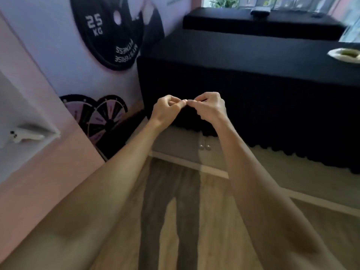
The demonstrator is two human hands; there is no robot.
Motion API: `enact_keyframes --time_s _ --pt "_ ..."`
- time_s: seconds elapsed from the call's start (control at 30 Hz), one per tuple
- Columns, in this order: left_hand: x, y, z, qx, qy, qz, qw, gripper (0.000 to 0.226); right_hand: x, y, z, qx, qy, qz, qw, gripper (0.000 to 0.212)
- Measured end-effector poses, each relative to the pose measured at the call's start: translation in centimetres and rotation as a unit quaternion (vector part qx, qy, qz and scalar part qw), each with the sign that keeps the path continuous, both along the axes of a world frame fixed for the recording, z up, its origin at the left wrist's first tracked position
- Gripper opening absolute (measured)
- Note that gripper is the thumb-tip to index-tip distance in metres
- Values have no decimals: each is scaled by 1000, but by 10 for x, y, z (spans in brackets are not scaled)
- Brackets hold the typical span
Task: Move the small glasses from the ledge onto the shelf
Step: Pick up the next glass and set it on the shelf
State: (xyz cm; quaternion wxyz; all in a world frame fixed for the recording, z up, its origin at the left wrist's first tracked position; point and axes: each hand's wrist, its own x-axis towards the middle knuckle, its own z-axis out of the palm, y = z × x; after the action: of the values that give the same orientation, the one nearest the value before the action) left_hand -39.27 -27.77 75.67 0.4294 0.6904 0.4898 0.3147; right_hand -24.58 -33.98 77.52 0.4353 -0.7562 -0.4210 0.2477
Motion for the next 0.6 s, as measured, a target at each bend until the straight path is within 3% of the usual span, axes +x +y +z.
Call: enact_keyframes --time_s 0.3,0.6 --pt "91 37 -113 -71 50 -35 996 66 90 12 -104 -94 16 -45 994 42" --pt "135 141 -234 -159 82 -29 983 48 131 117 -224 -183 47 -67 980 48"
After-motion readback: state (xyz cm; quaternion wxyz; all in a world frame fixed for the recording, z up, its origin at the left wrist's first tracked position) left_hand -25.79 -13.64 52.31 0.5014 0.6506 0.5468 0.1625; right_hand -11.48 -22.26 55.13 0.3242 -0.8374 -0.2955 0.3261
